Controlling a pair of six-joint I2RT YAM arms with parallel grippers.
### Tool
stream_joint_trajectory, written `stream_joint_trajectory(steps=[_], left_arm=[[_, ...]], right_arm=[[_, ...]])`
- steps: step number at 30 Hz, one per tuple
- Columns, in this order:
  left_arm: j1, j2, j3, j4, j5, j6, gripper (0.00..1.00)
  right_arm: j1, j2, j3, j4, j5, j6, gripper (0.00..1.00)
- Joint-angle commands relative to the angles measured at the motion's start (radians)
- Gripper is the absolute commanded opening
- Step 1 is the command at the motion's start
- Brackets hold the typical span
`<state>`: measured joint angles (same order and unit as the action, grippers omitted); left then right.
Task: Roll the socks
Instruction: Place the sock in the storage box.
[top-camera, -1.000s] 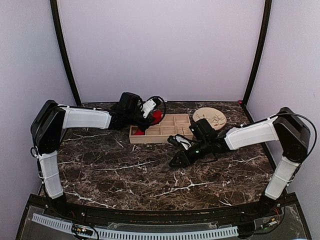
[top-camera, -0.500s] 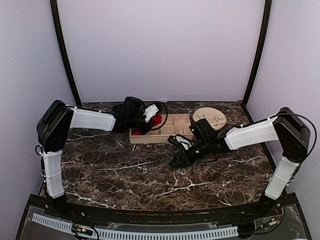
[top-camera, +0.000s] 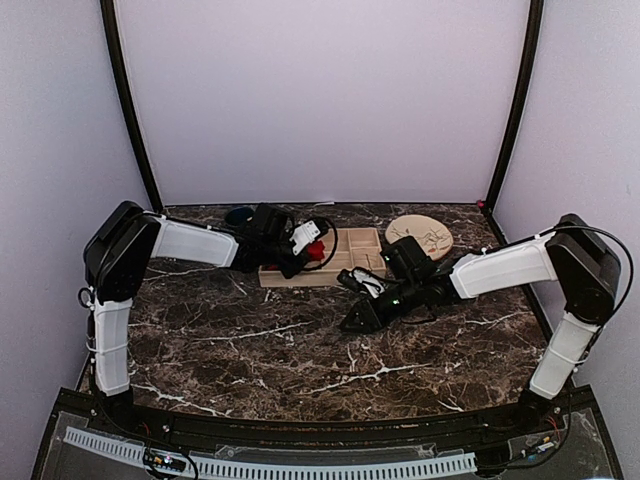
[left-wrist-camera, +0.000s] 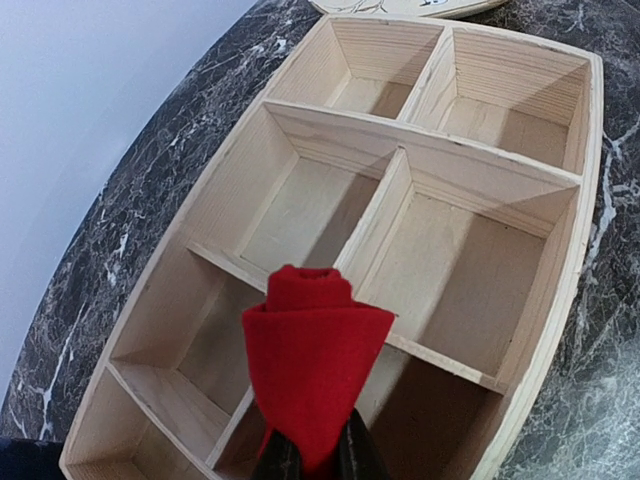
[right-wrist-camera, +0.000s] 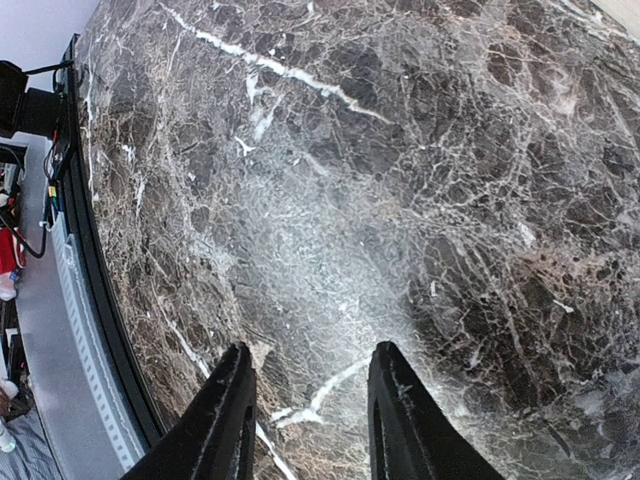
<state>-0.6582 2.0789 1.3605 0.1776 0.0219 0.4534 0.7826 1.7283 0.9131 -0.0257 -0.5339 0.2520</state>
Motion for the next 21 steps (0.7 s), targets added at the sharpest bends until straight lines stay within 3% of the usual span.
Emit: stream_joint_trajectory(steps=[1,21], left_arm=[[-0.004,0.011,0.039,-0.042,-0.005,0.001,0.0],[-0.007,0.095,0.192,-0.291,-0.058,-0.222,0.0]], right_arm=[[-0.013,0.016,0.019,0.006,-0.008,-0.008,0.36],[-0.026,0.024,0.048,-0.034,-0.007,-0.031,0.37]])
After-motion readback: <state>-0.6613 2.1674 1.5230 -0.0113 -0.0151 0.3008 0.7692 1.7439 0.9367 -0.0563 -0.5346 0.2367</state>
